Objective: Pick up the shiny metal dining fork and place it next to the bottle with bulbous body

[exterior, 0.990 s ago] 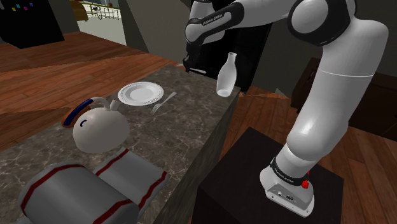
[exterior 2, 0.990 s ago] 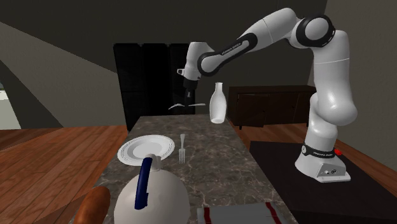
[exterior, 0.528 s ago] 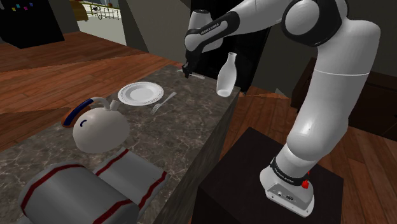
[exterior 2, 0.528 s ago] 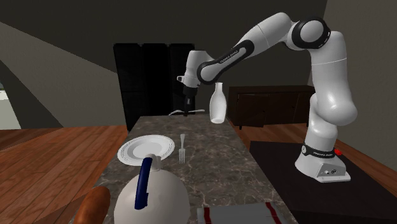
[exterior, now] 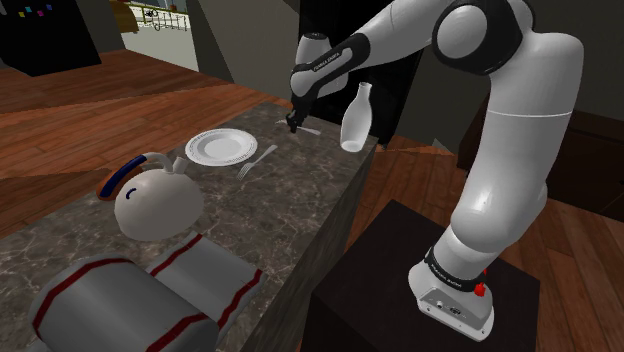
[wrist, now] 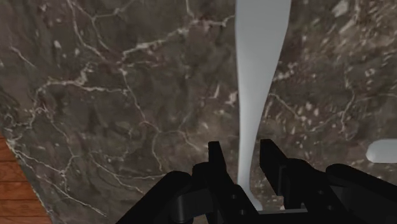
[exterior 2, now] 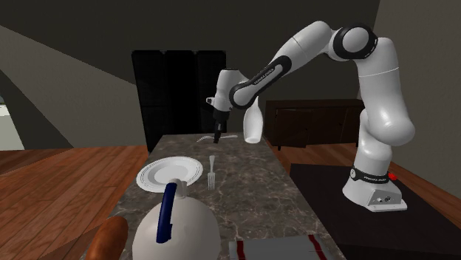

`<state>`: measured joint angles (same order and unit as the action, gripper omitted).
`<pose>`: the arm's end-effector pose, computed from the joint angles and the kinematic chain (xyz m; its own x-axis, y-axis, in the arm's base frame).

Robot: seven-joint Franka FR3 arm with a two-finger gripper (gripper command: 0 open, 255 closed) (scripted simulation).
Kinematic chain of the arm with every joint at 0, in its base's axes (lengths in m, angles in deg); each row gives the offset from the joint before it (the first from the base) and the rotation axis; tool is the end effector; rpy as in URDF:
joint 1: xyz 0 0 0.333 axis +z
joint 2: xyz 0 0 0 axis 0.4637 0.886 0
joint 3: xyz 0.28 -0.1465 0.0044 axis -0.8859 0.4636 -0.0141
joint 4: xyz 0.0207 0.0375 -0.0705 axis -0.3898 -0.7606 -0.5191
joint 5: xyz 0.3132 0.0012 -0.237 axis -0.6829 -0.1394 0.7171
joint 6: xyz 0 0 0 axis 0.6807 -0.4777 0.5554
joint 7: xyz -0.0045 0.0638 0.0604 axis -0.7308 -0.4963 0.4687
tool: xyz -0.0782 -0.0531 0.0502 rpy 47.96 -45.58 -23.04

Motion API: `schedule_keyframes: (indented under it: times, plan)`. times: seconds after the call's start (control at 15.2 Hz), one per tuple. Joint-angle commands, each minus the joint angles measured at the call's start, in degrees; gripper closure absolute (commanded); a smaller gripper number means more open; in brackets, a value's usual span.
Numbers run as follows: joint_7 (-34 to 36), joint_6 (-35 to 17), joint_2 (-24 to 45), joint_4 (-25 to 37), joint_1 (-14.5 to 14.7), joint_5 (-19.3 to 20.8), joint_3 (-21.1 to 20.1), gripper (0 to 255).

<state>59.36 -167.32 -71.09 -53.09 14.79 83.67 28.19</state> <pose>0.6266 -0.1093 0.3448 0.9657 0.1633 0.2017 0.1446 -0.9840 0.1044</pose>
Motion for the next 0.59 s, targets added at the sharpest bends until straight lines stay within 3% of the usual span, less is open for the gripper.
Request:
schedule_keyframes:
  times: [0.0, 0.53]
  plan:
    - [0.1, -1.3, 0.8, -0.4, 0.0, 0.1, 0.1, 255]
    - [0.5, -4.7, 3.3, -1.3, 0.2, 0.6, 0.3, 255]
